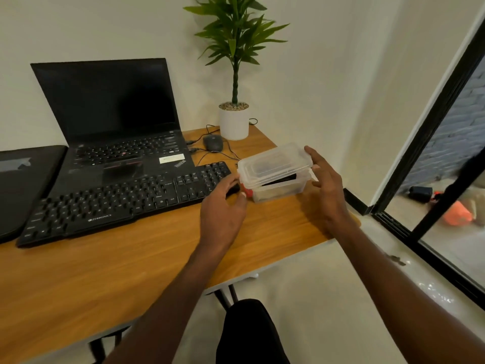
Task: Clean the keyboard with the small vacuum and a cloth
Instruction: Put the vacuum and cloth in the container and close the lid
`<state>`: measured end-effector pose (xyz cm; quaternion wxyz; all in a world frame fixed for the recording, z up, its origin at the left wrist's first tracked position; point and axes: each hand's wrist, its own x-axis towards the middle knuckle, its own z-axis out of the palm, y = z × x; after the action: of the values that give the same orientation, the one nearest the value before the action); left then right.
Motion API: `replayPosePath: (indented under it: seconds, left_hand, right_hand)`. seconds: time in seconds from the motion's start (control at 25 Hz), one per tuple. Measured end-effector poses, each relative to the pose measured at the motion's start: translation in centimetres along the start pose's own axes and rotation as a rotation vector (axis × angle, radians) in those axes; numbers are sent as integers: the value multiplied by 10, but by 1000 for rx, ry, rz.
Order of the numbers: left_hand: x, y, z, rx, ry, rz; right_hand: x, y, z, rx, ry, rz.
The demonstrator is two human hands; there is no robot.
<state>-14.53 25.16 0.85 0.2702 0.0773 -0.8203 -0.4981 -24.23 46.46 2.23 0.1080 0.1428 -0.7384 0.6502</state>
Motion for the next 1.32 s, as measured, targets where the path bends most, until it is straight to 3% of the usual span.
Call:
replayPosePath:
  seconds: [0.44,0.76,1.32]
  left_hand:
    - [4,-6,1,-14,-88,8]
    - [4,-5,0,-33,-19,-19]
    - [5,-2,1,15,-80,-27]
  right_hand:
    - [6,13,2,-130,77,52]
    - [2,12,-1,-92,107,41]
    - [3,12,2,-51,195,39]
